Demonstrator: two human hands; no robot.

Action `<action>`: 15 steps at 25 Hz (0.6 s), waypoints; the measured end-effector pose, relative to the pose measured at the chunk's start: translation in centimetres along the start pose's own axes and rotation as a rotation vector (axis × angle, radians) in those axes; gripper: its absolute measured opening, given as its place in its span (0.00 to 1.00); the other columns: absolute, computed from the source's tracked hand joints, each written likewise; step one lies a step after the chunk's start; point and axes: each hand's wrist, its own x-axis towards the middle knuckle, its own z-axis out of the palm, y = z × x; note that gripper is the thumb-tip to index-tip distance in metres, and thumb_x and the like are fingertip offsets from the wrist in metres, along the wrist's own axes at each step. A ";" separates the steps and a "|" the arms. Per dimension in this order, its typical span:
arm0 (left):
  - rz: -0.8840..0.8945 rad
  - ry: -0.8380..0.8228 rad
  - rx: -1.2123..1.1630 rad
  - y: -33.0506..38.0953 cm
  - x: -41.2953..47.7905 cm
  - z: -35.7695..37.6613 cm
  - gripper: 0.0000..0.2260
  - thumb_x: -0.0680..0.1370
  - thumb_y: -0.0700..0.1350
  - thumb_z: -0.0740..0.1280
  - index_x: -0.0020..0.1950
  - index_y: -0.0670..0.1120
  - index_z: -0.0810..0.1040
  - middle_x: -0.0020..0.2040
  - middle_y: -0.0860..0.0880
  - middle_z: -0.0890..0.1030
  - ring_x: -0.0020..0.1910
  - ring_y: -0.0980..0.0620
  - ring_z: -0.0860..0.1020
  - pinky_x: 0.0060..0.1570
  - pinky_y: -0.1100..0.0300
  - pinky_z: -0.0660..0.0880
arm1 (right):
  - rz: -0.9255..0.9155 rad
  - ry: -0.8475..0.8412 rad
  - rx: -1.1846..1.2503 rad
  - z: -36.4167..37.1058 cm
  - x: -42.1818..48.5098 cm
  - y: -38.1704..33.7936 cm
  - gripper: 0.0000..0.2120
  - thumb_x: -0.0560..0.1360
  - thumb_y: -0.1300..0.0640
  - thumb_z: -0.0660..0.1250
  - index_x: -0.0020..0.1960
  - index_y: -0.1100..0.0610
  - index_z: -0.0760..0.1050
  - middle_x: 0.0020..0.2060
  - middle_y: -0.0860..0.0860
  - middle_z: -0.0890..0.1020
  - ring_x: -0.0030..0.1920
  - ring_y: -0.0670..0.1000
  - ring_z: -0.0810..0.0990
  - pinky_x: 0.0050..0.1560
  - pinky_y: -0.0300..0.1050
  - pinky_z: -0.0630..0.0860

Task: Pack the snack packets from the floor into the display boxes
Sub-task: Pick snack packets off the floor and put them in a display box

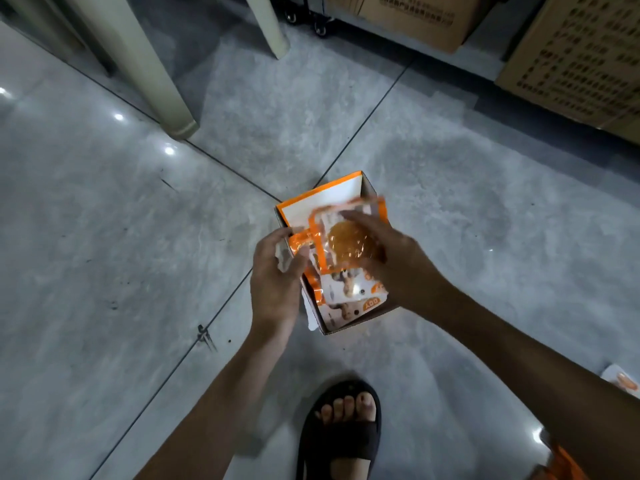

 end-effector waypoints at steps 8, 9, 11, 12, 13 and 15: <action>0.124 -0.054 0.516 -2.2 -0.8 0.9 0.29 0.82 0.43 0.64 0.80 0.53 0.55 0.61 0.55 0.80 0.48 0.62 0.79 0.36 0.79 0.71 | -0.103 0.006 -0.755 4.8 0.7 2.3 0.48 0.66 0.44 0.77 0.78 0.48 0.55 0.69 0.63 0.70 0.67 0.64 0.72 0.62 0.58 0.73; 0.116 -0.056 0.554 -2.2 -0.9 0.8 0.30 0.82 0.43 0.63 0.81 0.53 0.54 0.61 0.52 0.81 0.47 0.61 0.79 0.37 0.79 0.71 | -0.130 0.031 -0.816 4.8 0.7 2.3 0.49 0.64 0.43 0.78 0.78 0.48 0.57 0.69 0.64 0.70 0.66 0.65 0.73 0.60 0.58 0.74; 0.104 -0.070 0.615 -1.9 -1.0 0.7 0.29 0.83 0.43 0.62 0.81 0.53 0.53 0.61 0.50 0.82 0.46 0.61 0.77 0.41 0.76 0.72 | -0.142 0.041 -0.856 5.1 1.0 2.9 0.52 0.61 0.41 0.79 0.78 0.49 0.57 0.71 0.67 0.67 0.68 0.68 0.71 0.62 0.60 0.73; 0.109 -0.081 0.649 -1.7 -1.1 0.7 0.29 0.83 0.43 0.62 0.81 0.53 0.54 0.61 0.49 0.81 0.46 0.61 0.76 0.42 0.75 0.72 | -0.143 0.035 -0.851 5.4 1.2 3.2 0.53 0.60 0.41 0.79 0.78 0.50 0.57 0.73 0.68 0.64 0.70 0.69 0.69 0.64 0.61 0.71; 0.118 -0.096 0.673 -1.5 -1.2 0.8 0.28 0.83 0.43 0.61 0.81 0.52 0.55 0.62 0.49 0.81 0.46 0.61 0.75 0.40 0.77 0.71 | -0.141 0.020 -0.852 5.6 1.3 3.5 0.53 0.60 0.40 0.79 0.78 0.50 0.56 0.73 0.69 0.62 0.71 0.70 0.66 0.65 0.62 0.69; 0.121 -0.128 0.687 -1.0 -1.4 0.9 0.27 0.83 0.44 0.61 0.81 0.52 0.56 0.62 0.49 0.80 0.47 0.61 0.75 0.38 0.78 0.70 | -0.126 -0.021 -0.859 5.8 1.5 3.4 0.51 0.63 0.39 0.77 0.78 0.50 0.56 0.74 0.70 0.59 0.73 0.70 0.63 0.67 0.62 0.66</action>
